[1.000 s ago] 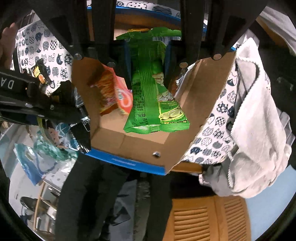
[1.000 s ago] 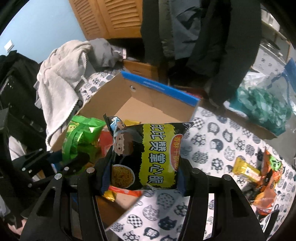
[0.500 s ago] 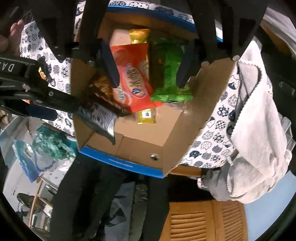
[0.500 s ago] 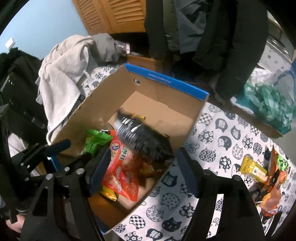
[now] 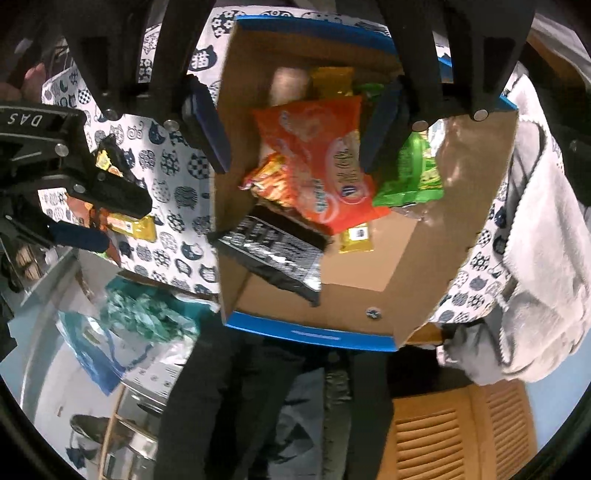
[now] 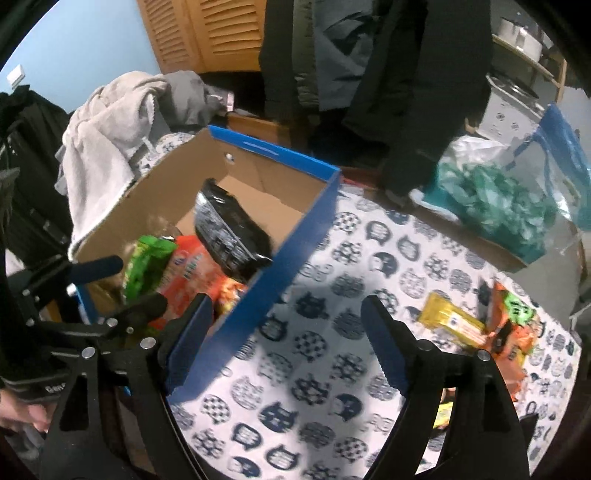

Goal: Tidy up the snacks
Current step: 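Move both empty tools back over the remaining snack pile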

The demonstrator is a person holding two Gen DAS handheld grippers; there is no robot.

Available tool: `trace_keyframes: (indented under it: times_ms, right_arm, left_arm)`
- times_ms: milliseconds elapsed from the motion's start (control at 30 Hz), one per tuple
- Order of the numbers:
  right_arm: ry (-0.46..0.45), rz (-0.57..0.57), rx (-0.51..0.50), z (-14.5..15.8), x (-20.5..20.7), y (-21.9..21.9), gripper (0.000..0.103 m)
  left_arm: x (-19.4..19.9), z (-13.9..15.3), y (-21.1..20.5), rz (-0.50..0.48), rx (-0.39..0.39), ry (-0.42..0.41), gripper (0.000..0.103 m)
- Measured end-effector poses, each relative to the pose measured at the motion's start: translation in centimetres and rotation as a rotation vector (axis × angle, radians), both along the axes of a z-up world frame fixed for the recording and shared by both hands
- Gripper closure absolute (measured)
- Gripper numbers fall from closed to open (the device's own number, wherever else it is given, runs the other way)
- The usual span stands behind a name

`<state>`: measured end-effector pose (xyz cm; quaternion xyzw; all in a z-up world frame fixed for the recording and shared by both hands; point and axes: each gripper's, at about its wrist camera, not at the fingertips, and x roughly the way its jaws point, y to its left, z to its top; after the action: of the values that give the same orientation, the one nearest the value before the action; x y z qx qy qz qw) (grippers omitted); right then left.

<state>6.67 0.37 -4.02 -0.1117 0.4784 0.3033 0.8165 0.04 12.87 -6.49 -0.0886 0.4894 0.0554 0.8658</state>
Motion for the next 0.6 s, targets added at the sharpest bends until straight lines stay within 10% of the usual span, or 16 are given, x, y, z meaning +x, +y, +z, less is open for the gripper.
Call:
trace_keyframes:
  times_ms: [600]
  right_arm:
    - [-0.062,-0.114,-0.044,-0.2,0.2,-10.0,0.02]
  left_arm:
    - [1.8,1.0,-7.8,-0.166,0.046,-0.016,0.025]
